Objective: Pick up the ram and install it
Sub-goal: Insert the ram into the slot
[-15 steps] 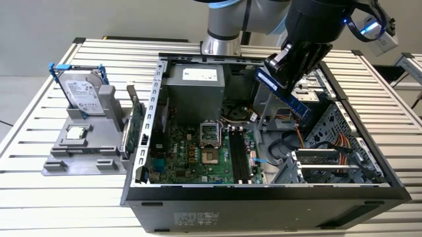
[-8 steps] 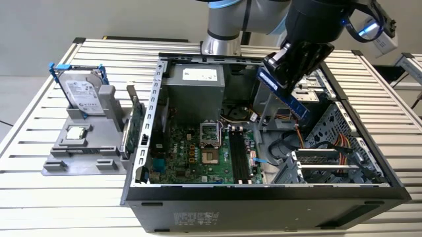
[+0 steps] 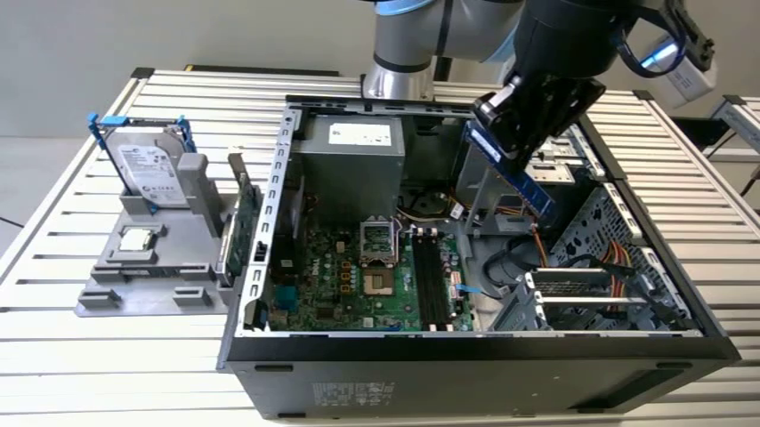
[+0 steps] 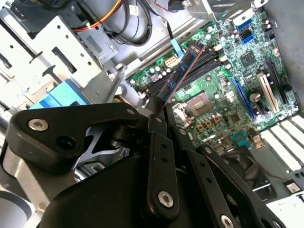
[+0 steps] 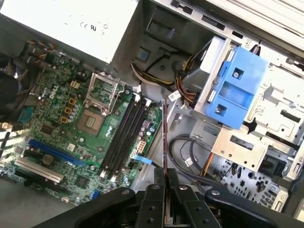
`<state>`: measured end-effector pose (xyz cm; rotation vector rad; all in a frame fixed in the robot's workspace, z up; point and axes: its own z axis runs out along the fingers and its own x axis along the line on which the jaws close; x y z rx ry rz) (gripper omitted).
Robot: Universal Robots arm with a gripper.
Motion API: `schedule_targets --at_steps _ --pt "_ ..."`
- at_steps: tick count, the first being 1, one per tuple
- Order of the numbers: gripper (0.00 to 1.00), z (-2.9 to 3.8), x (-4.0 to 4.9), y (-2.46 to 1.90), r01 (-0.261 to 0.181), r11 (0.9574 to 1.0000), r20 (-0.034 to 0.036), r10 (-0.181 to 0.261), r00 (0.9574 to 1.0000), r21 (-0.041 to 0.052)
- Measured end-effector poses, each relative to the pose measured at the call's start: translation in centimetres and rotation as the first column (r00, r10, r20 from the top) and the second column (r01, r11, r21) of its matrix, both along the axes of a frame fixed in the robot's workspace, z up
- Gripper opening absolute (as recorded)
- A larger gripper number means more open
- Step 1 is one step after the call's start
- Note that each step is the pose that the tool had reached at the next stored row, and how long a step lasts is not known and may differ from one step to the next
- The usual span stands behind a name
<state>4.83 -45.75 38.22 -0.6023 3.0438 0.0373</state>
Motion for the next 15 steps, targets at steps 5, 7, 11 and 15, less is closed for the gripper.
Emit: schedule_targets --at_steps 5,7,11,15 --pt "0.0 0.0 0.0 0.0 0.045 0.999 0.0 -0.045 0.999 0.0001" --pt "0.0 0.0 0.0 0.0 0.063 0.998 0.0 -0.063 0.998 0.0" --pt "0.0 0.0 0.0 0.0 0.099 0.9951 0.0 -0.099 0.9951 0.0001" --pt "0.0 0.0 0.0 0.0 0.132 0.9912 0.0 -0.132 0.9912 0.0"
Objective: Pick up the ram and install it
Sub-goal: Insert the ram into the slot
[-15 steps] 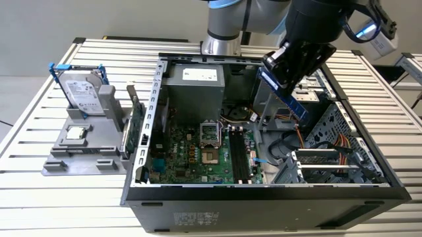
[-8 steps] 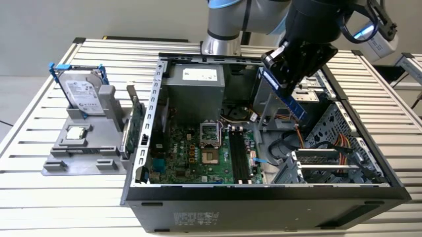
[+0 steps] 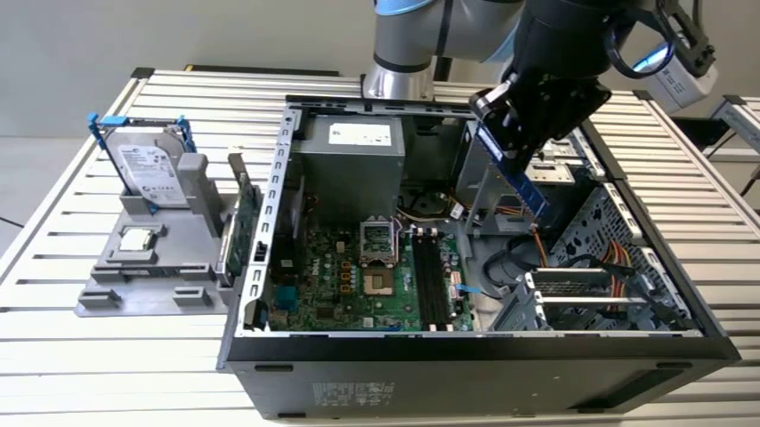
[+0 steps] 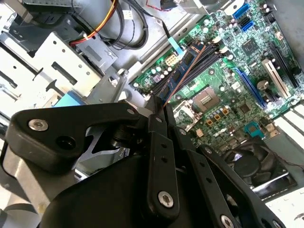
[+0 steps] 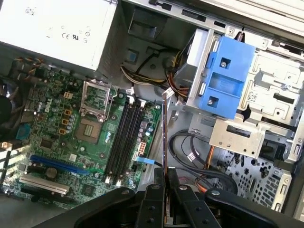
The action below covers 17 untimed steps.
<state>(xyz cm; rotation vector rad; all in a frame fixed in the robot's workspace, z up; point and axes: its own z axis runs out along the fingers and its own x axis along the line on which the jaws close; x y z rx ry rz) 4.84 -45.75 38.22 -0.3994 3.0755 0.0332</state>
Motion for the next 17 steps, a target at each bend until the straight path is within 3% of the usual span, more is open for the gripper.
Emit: schedule_targets --at_steps 8,17 --pt "0.0 0.0 0.0 0.0 0.067 0.9978 0.0 -0.067 0.9978 0.0" --pt "0.0 0.0 0.0 0.0 0.137 0.9906 0.0 -0.137 0.9906 0.0"
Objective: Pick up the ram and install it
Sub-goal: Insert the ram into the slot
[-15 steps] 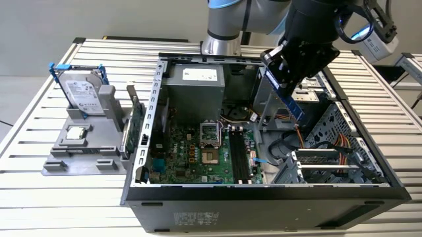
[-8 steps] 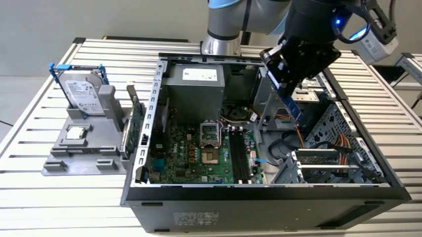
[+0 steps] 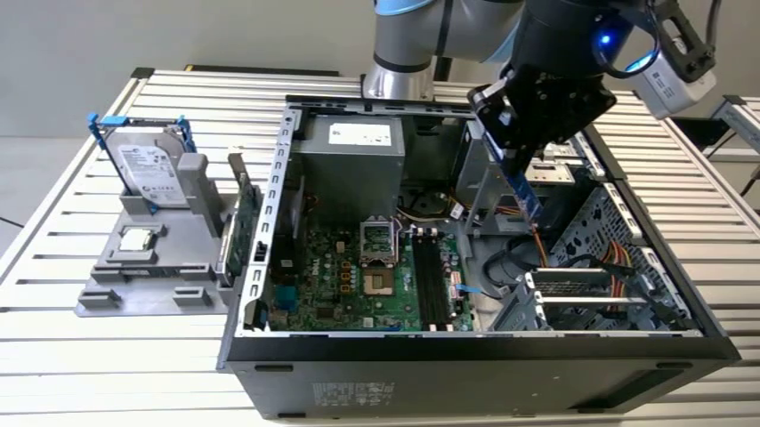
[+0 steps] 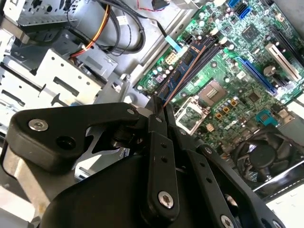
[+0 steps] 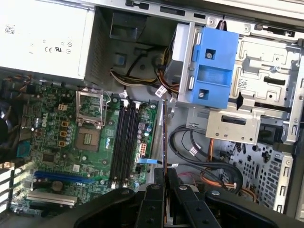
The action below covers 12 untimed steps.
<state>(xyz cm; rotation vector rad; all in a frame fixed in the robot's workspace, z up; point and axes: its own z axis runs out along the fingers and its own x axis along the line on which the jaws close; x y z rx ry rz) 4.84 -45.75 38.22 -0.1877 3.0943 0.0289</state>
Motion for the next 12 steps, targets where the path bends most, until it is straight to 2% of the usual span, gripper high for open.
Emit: schedule_targets --at_steps 4,12 --pt "0.0 0.0 0.0 0.0 0.02 0.9998 0.0 -0.02 0.9998 0.0" --pt "0.0 0.0 0.0 0.0 0.021 0.9998 0.0 -0.021 0.9998 0.0"
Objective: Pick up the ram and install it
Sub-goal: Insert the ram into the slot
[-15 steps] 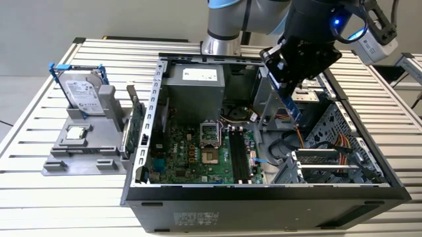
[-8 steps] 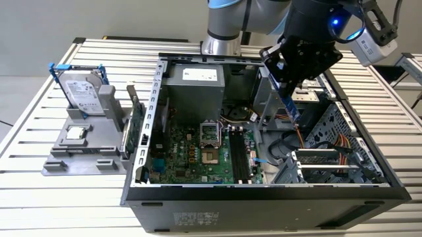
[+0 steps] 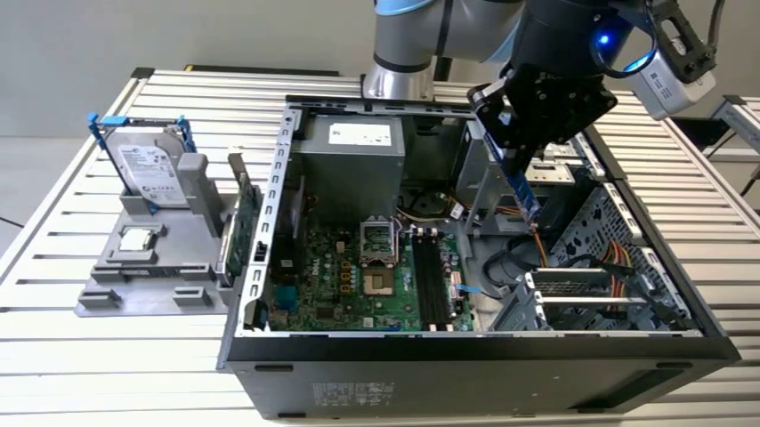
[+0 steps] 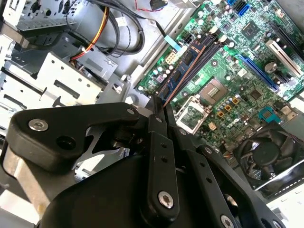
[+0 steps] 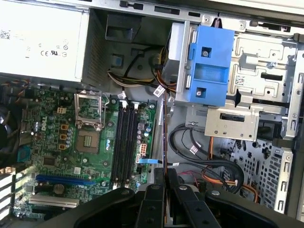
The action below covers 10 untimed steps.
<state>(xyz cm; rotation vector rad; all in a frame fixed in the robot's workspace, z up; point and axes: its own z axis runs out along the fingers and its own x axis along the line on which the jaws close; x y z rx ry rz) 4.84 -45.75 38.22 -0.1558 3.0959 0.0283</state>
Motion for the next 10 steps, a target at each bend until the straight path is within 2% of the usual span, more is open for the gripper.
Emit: schedule_targets --at_steps 3,10 --pt "0.0 -0.07 0.0 0.01 0.0 1.0 0.0 0.0 1.0 0.0" --pt "0.0 -0.68 0.0 0.0 0.002 1.0 -0.0018 -0.002 1.0 -0.0001"
